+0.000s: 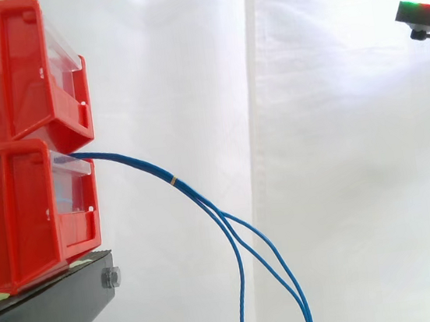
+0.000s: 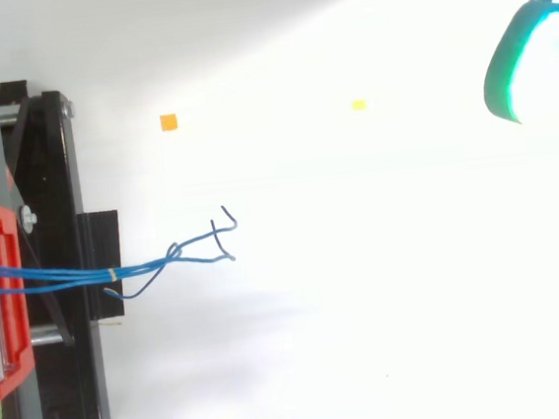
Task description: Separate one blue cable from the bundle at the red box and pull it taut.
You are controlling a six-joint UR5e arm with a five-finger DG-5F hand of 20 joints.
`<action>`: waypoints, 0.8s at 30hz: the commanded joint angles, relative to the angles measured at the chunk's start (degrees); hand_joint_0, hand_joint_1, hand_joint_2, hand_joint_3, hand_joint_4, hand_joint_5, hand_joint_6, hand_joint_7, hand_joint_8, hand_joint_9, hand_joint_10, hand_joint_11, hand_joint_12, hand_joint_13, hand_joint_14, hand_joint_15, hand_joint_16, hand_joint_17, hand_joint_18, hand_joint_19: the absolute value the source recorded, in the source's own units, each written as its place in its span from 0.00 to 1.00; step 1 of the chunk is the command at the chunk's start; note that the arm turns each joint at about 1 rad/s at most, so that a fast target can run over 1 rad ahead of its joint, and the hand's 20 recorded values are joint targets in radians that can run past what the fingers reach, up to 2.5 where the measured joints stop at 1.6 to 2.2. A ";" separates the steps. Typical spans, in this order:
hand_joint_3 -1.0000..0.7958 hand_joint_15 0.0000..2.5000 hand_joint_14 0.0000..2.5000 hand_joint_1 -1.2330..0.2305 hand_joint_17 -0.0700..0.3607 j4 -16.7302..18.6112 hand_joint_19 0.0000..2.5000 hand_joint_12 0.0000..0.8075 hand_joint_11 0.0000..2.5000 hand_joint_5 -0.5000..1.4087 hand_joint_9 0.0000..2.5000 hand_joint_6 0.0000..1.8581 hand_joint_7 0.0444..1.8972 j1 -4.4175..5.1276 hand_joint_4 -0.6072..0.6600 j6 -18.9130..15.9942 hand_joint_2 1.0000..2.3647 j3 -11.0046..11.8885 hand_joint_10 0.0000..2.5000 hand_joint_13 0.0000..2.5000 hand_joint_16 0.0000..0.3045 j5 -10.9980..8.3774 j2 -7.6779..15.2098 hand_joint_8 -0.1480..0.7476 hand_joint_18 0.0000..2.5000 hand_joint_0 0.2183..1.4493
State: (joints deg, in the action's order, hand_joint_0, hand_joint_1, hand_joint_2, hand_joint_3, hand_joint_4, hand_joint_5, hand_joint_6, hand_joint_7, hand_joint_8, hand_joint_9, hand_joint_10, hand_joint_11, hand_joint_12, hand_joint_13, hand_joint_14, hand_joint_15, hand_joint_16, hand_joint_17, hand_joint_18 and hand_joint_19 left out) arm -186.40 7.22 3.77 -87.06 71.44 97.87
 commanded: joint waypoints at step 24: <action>0.28 0.15 0.01 0.29 0.40 18.88 0.21 0.42 0.19 0.14 0.19 0.27 0.46 -0.01 0.60 8.10 0.00 0.05 0.01 0.19 0.15 -2.36 8.57 0.43 0.16 0.30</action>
State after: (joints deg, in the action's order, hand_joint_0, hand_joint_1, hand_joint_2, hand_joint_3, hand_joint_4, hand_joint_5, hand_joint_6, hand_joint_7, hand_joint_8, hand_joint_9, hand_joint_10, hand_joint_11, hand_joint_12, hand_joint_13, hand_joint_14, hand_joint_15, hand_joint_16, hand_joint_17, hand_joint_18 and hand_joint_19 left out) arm -168.97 7.20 10.82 -87.02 69.38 105.66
